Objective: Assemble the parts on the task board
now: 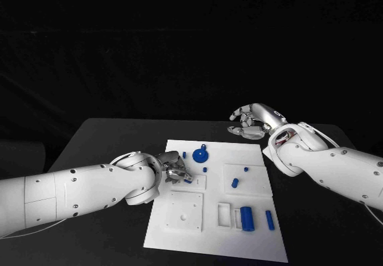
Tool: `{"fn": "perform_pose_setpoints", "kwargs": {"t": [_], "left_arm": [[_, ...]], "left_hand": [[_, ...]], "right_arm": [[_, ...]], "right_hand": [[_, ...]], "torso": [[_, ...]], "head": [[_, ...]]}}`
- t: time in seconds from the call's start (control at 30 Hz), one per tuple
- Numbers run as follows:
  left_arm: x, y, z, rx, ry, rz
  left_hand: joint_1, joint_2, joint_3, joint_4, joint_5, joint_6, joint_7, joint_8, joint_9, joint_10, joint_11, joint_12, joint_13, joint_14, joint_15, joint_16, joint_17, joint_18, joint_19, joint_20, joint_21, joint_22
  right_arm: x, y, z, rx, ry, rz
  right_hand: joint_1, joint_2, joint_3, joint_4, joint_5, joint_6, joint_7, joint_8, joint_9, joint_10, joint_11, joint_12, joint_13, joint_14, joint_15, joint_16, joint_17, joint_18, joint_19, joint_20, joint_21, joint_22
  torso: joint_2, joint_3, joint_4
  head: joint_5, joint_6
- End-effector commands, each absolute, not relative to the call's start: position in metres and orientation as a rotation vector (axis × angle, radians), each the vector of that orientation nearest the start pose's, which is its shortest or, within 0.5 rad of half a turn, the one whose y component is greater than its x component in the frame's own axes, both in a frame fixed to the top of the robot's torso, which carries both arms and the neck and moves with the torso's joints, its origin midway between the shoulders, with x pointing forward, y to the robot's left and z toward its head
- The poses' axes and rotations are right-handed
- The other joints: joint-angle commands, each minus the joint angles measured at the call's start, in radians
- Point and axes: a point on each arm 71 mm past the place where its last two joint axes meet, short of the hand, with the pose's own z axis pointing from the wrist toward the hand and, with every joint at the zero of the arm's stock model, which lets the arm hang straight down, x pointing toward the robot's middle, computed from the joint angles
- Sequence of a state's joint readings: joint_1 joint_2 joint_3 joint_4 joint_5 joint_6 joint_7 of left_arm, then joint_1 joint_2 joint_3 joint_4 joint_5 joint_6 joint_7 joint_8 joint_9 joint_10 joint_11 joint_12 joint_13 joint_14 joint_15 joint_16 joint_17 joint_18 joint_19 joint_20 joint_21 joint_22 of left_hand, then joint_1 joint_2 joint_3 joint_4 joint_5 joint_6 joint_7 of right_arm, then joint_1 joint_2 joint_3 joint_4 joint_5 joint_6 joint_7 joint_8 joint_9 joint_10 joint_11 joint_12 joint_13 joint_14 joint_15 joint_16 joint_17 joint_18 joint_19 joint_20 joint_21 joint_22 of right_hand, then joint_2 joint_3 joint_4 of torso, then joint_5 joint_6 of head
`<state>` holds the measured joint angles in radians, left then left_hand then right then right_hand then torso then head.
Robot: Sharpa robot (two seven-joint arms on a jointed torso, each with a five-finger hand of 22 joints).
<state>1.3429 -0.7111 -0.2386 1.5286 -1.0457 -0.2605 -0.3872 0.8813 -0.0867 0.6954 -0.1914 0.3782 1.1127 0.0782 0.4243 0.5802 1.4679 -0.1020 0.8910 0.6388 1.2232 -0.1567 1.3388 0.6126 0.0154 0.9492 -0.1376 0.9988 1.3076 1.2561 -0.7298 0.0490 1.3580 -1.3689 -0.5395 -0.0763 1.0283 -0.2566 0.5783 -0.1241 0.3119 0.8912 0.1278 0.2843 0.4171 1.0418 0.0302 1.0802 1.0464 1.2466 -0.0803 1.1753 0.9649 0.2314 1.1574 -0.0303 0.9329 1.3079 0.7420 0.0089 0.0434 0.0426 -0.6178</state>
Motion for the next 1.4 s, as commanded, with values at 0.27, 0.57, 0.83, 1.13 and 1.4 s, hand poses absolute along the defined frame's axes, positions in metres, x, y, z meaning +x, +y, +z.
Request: {"fn": "perform_pose_setpoints", "kwargs": {"t": [0.27, 0.57, 0.83, 1.13, 1.4], "left_arm": [[0.4801, 0.1546, -0.211, -0.151, 2.065, -0.569], [0.4795, 0.1542, -0.2117, -0.141, 2.077, -0.566], [0.4792, 0.1541, -0.2118, -0.129, 2.079, -0.564], [0.4795, 0.1543, -0.2112, -0.125, 2.067, -0.56], [0.4795, 0.1531, -0.2109, -0.124, 2.063, -0.566]], "left_hand": [[-0.018, 0.028, -0.003, 0.008, 0.01, 0.178, -0.125, 0.016, 0.445, -0.038, -0.048, 0.037, 0.003, 0.037, -0.047, 0.027, -0.005, 0.014, 0.007, -0.139, 0.014, 0.018], [-0.037, 0.044, -0.005, 0.01, 0.011, 0.183, -0.127, 0.024, 0.455, -0.04, -0.048, 0.061, 0.004, 0.037, -0.046, 0.043, -0.008, 0.015, 0.005, -0.139, 0.02, 0.018], [-0.048, 0.052, -0.006, 0.009, 0.011, 0.187, -0.129, 0.029, 0.462, -0.041, -0.048, 0.076, 0.004, 0.038, -0.046, 0.053, -0.011, 0.017, 0.004, -0.139, 0.024, 0.018], [-0.05, 0.054, -0.004, 0.005, 0.011, 0.189, -0.13, 0.032, 0.465, -0.041, -0.049, 0.084, 0.004, 0.039, -0.045, 0.058, -0.012, 0.018, 0.005, -0.139, 0.026, 0.018], [-0.053, 0.057, -0.003, 0.002, 0.012, 0.191, -0.131, 0.036, 0.469, -0.043, -0.05, 0.094, 0.003, 0.04, -0.045, 0.064, -0.013, 0.02, 0.007, -0.14, 0.03, 0.018]], "right_arm": [[0.5352, -0.1978, -0.1184, 0.035, 1.345, 0.67], [0.535, -0.1972, -0.1184, 0.034, 1.345, 0.671], [0.5351, -0.197, -0.1185, 0.034, 1.346, 0.671], [0.5352, -0.1971, -0.1186, 0.034, 1.347, 0.671], [0.5353, -0.1967, -0.119, 0.033, 1.352, 0.671]], "right_hand": [[0.006, 0.004, -0.002, 0.002, 0.02, -0.006, 0.013, 0.007, 0.002, 0.001, -0.003, 0.007, -0.004, 0.005, -0.002, 0.003, -0.001, 0.03, 0.006, -0.003, -0.002, 0.015], [0.007, 0.004, -0.002, 0.002, 0.035, -0.005, 0.013, 0.007, 0.003, 0.0, -0.003, 0.008, -0.006, 0.005, -0.002, 0.003, -0.002, 0.03, 0.006, -0.003, -0.002, 0.015], [0.007, 0.005, -0.003, 0.003, 0.041, -0.005, 0.013, 0.007, 0.003, 0.0, -0.003, 0.009, -0.008, 0.005, -0.002, 0.003, -0.002, 0.03, 0.006, -0.003, -0.003, 0.015], [0.007, 0.005, -0.003, 0.003, 0.047, -0.005, 0.013, 0.008, 0.003, 0.0, -0.003, 0.01, -0.009, 0.005, -0.003, 0.003, -0.002, 0.03, 0.006, -0.003, -0.003, 0.016], [0.007, 0.006, -0.003, 0.004, 0.056, -0.004, 0.013, 0.008, 0.003, -0.001, -0.003, 0.011, -0.01, 0.005, -0.003, 0.003, -0.003, 0.03, 0.006, -0.003, -0.003, 0.016]], "torso": [[0.0, -0.0001, -0.0003], [0.0, -0.0002, 0.0001], [0.0, -0.0004, -0.0001], [0.0, -0.0005, 0.0002], [0.0, -0.0007, -0.0002]], "head": [[0.0, 0.001], [0.0, 0.0], [0.0, -0.001], [0.0, -0.001], [0.0, 0.0]]}}
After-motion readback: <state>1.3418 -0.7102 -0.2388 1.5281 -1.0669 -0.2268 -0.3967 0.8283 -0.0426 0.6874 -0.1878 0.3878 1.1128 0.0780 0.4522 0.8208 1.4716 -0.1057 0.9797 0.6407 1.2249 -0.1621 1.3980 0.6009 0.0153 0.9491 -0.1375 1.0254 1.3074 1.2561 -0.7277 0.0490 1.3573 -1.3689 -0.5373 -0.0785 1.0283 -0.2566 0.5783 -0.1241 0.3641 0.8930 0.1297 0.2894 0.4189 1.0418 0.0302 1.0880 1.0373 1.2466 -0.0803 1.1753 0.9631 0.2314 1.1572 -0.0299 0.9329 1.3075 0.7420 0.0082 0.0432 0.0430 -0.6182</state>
